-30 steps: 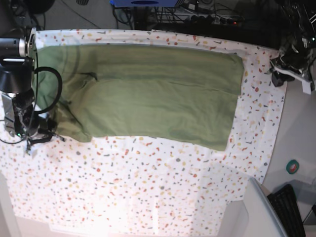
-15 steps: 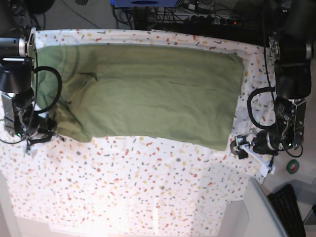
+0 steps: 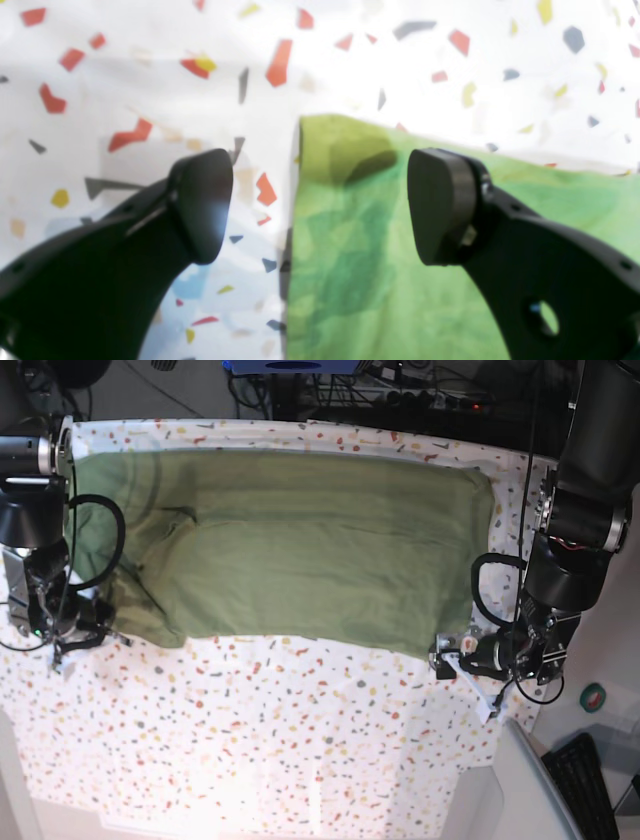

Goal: Layout the t-shirt on the table in an organized manner, then fold the t-shirt properly
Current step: 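Move the left gripper down and grasp the shirt's hem edge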

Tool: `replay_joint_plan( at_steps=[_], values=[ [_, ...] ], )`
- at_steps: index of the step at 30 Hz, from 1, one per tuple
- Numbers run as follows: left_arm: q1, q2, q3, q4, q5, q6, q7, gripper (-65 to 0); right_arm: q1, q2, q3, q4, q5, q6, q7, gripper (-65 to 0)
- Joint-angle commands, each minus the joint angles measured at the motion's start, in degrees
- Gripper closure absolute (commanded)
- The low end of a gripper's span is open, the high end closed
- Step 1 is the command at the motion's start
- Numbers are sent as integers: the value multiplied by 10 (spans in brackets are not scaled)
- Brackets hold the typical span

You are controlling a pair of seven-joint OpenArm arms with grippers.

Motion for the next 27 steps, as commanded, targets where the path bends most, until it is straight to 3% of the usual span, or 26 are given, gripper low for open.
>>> replay_joint_plan(
  at_steps=[1,15,17,22,27],
  values=[
    [-16,-2,-1,5,0,1,-11,-520,16,8,2,9,4,2,7,0],
    [-15,37,5,-77,1,1,-84,-500,4,8,2,11,4,3,7,0],
    [-6,40,5,-75,1,1,-86,-438,4,8,0,11,4,3,7,0],
    [8,41,4,-75,1,1,-95,-202,6,8,-1,11,3,3,8,0],
    [18,38,3,-74,1,1,-107,-44,8,8,-2,11,2,3,33,0]
  ],
)
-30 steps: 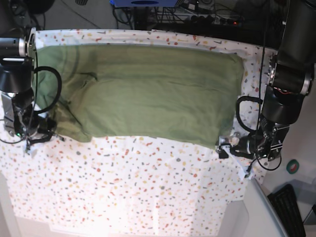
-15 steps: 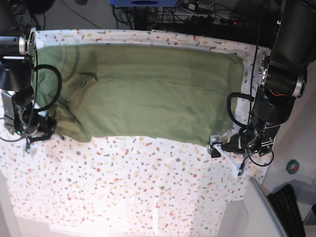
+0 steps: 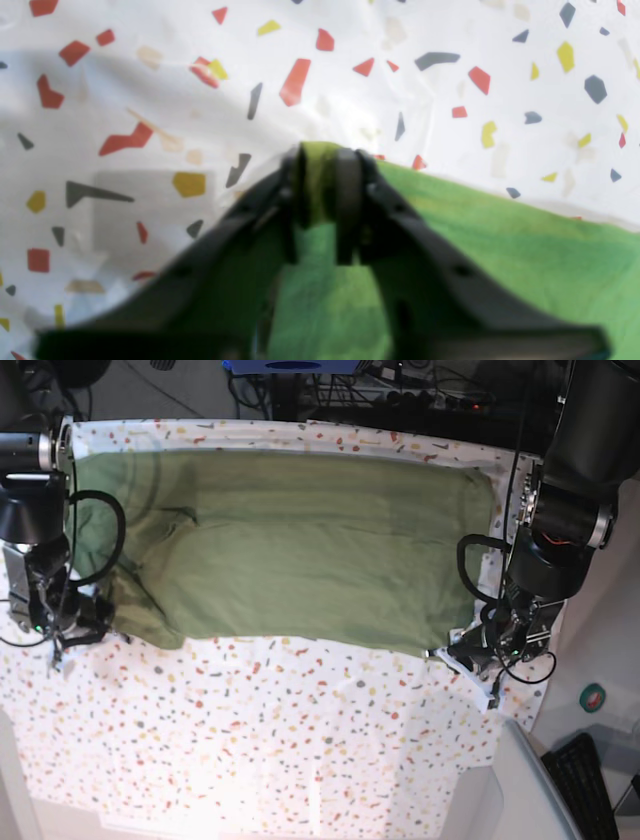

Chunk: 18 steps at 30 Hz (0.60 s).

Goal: Layout the t-shirt on the table in an organized manner, then fold the t-shirt properly
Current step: 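Move the left gripper down and grasp the shirt's hem edge, then hold the hem with both grippers and pull it toward the collar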

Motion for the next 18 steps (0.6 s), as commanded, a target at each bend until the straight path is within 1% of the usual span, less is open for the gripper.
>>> replay_joint_plan(
  at_steps=[1,3,5,8,9,13,15,16,18],
  values=[
    [1,5,0,9,1,-15,42,-7,16,8,1,7,0,2,23,0],
    [3,1,-2,44,1,-13,44,0,14,9,0,7,0,3,52,0],
    [3,-12,-3,71,-1,-13,53,0,14,10,0,7,0,3,68,0],
    [3,-20,-3,114,-1,-13,81,0,15,11,-1,7,0,5,94,0],
    [3,-21,-3,129,-1,-13,91,0,15,12,-1,7,0,14,104,0],
    [9,-26,-3,154,-2,-13,112,0,16,12,-1,6,-2,88,143,0],
    [15,-28,-3,159,-2,-13,112,0,16,13,-1,6,-7,103,159,0],
    [17,-28,-3,164,-2,-13,111,0,16,13,-1,6,-23,108,167,0],
    [26,-29,-3,179,-2,-13,112,0,21,11,-1,6,-80,111,184,0]
  ],
)
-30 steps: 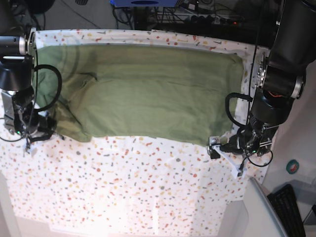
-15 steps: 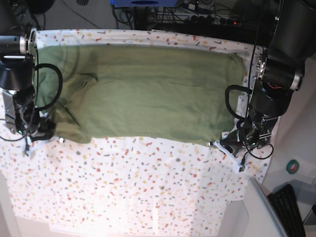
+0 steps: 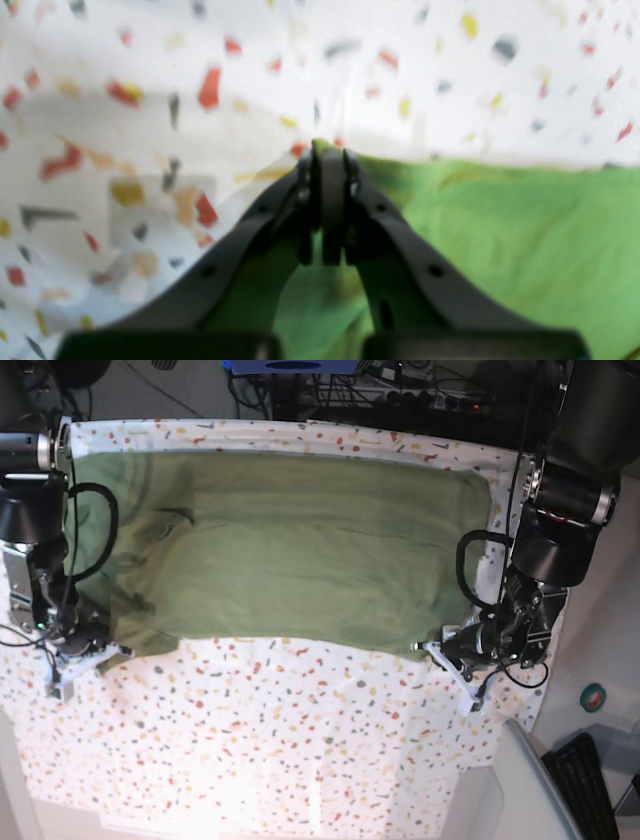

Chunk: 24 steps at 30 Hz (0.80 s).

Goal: Layout the t-shirt on the table in an organized manner, then fold the t-shirt properly
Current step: 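Hold the hem with both grippers and pull it toward the collar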

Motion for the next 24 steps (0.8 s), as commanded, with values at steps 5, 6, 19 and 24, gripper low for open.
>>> replay_joint_plan(
  at_steps=[5,6,19,24],
  values=[
    [7,-15,-43,54,-6,0,-7,0,29,-8,2,7,-140,5,53,0],
    [14,-16,-65,60,-5,0,-7,0,31,-8,2,7,-162,5,57,0],
    [75,-27,-111,172,-2,0,76,0,17,-10,2,7,-352,79,185,0],
    [76,-35,-111,173,-5,0,78,0,15,-10,2,7,-353,104,244,0]
  ],
)
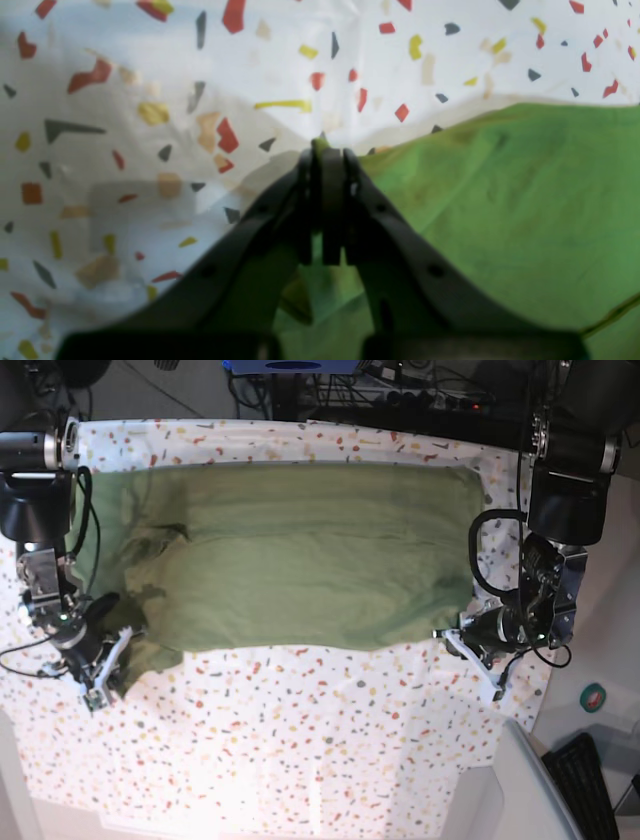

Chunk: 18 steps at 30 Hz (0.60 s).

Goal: Layout the t-shirt on the table in an organized manner, then fold the t-shirt properly
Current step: 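Hold the hem with both grippers and pull it toward the collar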

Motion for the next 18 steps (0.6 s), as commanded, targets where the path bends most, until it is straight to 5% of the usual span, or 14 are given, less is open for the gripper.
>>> replay_joint_plan(
  at_steps=[1,18],
  values=[
    [-16,-8,-3,10,-5,0,-9,0,16,4,2,9,2,10,23,0],
    [-4,-18,-3,20,-5,0,-8,0,23,-14,4,-65,2,25,101,0]
  ],
)
